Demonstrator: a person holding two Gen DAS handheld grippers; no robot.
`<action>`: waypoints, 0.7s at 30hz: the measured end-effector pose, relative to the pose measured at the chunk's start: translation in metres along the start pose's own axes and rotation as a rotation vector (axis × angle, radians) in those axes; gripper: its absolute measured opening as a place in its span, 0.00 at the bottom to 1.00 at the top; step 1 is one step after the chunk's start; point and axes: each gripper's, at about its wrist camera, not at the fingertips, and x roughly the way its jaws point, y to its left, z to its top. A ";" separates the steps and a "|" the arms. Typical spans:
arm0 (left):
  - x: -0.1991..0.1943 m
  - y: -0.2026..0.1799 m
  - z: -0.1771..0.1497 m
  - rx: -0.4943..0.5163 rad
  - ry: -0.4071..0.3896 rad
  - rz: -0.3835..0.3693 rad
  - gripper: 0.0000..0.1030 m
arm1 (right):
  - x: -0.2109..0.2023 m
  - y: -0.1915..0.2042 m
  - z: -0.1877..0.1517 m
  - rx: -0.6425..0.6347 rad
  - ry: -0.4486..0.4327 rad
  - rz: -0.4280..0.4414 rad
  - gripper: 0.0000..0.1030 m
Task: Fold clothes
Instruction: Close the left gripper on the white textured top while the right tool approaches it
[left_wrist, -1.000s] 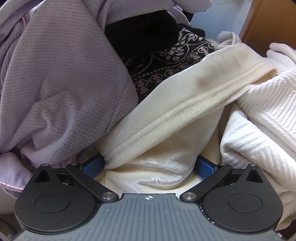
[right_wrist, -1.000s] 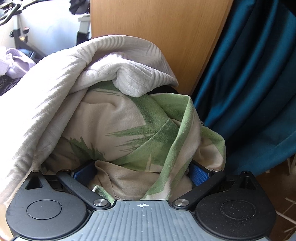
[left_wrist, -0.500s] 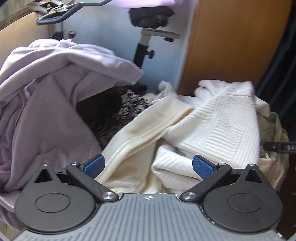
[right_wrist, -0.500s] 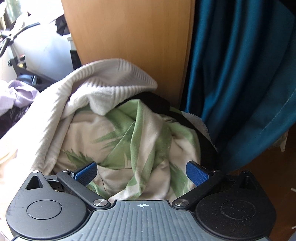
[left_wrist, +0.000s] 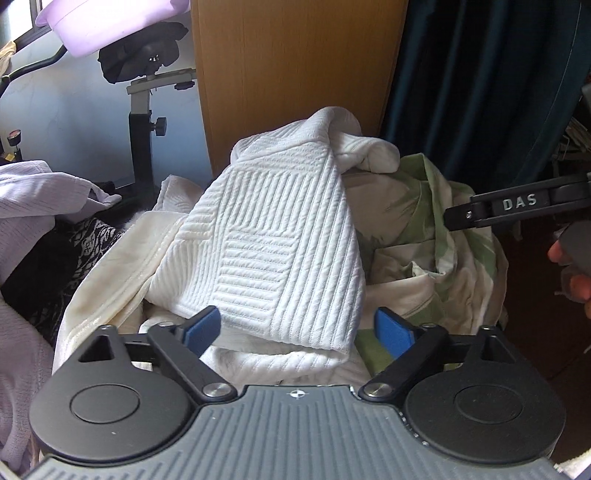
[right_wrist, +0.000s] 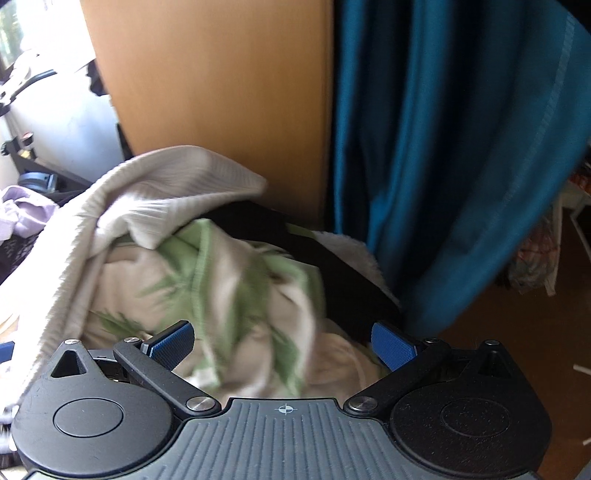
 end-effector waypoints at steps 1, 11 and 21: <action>0.001 -0.002 0.000 0.006 -0.001 0.007 0.59 | -0.002 -0.005 -0.002 0.007 0.002 -0.006 0.99; -0.065 0.037 0.019 -0.178 -0.244 0.102 0.11 | 0.003 -0.007 0.007 0.010 -0.036 0.017 0.99; -0.102 0.055 0.008 -0.227 -0.314 0.175 0.11 | 0.000 0.052 0.010 -0.229 -0.107 0.173 0.99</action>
